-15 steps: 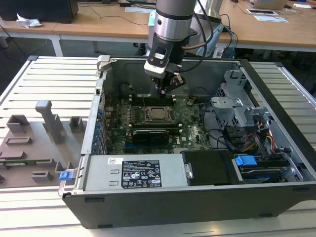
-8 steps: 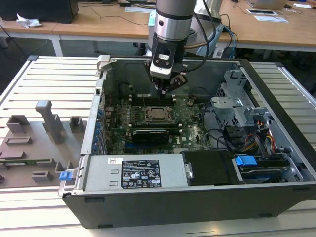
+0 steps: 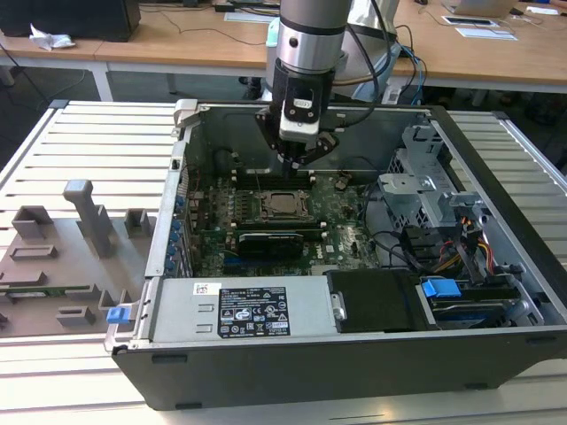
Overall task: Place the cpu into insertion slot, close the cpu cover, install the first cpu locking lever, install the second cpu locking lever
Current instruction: 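Install the first cpu locking lever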
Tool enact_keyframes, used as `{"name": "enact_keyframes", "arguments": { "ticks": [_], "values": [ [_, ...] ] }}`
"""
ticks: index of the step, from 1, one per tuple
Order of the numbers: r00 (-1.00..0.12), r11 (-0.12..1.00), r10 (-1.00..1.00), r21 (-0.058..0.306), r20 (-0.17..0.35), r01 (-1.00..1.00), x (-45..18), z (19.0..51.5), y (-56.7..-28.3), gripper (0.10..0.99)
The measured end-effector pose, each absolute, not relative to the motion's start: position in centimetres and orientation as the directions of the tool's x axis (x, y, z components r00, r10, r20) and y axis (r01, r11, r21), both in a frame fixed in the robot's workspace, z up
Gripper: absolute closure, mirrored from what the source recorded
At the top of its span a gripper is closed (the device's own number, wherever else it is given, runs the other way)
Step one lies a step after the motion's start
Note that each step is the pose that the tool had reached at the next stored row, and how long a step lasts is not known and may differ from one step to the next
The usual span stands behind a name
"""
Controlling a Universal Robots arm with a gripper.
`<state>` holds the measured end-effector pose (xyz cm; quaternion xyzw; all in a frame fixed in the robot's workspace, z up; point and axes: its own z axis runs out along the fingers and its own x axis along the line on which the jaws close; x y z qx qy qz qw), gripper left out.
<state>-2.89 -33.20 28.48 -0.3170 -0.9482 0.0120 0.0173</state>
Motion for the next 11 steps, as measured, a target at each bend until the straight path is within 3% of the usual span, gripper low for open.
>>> {"name": "enact_keyframes", "arguments": {
  "ticks": [11],
  "values": [
    [-0.923,0.923,0.384,-0.034,0.025,0.383,-2.89,28.48,-33.2,0.98]
  ]
}}
